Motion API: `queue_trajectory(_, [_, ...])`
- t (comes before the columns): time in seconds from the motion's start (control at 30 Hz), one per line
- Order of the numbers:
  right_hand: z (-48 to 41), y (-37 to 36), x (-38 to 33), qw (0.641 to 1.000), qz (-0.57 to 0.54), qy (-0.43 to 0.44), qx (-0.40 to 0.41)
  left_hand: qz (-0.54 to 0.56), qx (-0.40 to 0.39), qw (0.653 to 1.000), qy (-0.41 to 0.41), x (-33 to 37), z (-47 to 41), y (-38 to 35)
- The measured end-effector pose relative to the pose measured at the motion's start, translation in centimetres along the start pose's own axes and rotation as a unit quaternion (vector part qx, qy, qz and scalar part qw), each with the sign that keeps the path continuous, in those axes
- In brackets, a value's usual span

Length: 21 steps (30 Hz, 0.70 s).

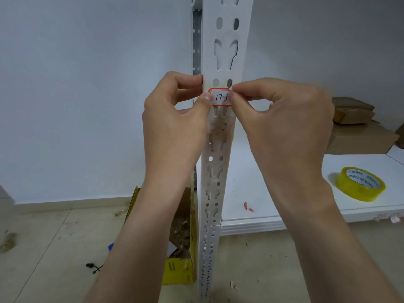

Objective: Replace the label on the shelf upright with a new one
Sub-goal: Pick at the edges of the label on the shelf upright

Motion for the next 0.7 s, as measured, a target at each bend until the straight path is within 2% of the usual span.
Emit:
queue_trajectory(0.3, [-0.3,-0.2,-0.4,0.999,0.042,0.030,-0.008,0.002,-0.001,1.000,-0.003,0.0,0.0,0.0])
queue_trajectory(0.7, [-1.4,-0.4,-1.2,0.992,0.113,-0.007,-0.051,0.006,-0.004,1.000,0.013,0.1,0.0,0.2])
Point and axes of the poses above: each hand's wrist, its own z-axis away from the middle knuckle, its own y-axis out of the back of the hand, x = y × z, the point moved 4 cm from there along -z, towards the middle knuckle, and after that the axes turned 5 degrees about -y, right-handed, at the moved point
